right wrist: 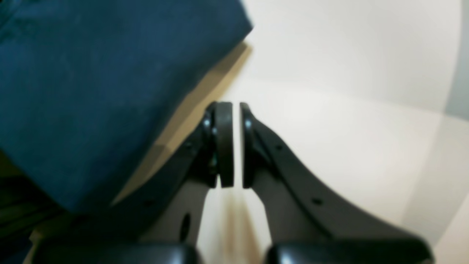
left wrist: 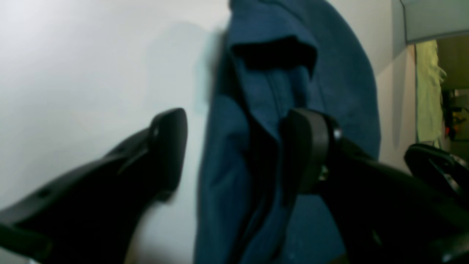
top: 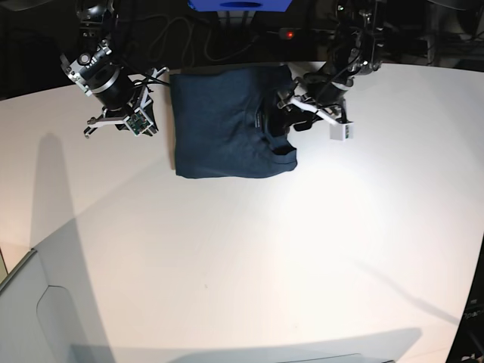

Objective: Fold the T-shirt properly
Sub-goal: 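Push the folded shirt with the left gripper to straighten it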

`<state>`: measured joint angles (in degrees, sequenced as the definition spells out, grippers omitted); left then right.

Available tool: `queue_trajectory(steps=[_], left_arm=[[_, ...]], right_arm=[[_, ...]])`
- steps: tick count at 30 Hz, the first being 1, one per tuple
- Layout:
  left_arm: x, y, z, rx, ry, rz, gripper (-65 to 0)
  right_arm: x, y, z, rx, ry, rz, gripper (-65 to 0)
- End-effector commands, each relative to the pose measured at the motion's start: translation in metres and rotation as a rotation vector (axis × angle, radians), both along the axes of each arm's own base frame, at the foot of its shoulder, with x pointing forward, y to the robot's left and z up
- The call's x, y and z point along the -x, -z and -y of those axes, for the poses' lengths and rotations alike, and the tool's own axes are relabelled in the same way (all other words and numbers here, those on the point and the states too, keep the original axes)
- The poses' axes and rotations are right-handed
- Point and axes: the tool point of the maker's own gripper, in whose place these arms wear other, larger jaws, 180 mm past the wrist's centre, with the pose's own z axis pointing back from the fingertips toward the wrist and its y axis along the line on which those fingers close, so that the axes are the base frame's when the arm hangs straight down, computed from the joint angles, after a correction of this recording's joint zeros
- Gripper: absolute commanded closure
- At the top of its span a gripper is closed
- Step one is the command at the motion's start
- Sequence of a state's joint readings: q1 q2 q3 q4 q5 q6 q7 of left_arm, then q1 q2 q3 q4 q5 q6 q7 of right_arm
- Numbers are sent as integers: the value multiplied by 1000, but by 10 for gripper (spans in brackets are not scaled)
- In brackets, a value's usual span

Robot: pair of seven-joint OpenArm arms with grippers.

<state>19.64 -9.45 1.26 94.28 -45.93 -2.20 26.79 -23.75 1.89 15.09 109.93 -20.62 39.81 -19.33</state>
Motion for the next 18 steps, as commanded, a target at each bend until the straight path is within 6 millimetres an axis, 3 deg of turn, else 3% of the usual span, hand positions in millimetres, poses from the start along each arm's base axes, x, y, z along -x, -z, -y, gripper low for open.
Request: queue_trajectory(steps=[1,15,18], left_arm=[[-1,-3,1,-1,22,14,-374],[-3,4,2,-22,57,5,-4],[-17,-4,2,-24,61,37,0]], right_arm=[[-5,-11,-2,-20,-7,41,-1],[1,-7,-2,-20,-7,24,-1],[3,-10,-2,-17,-9,30,-1]])
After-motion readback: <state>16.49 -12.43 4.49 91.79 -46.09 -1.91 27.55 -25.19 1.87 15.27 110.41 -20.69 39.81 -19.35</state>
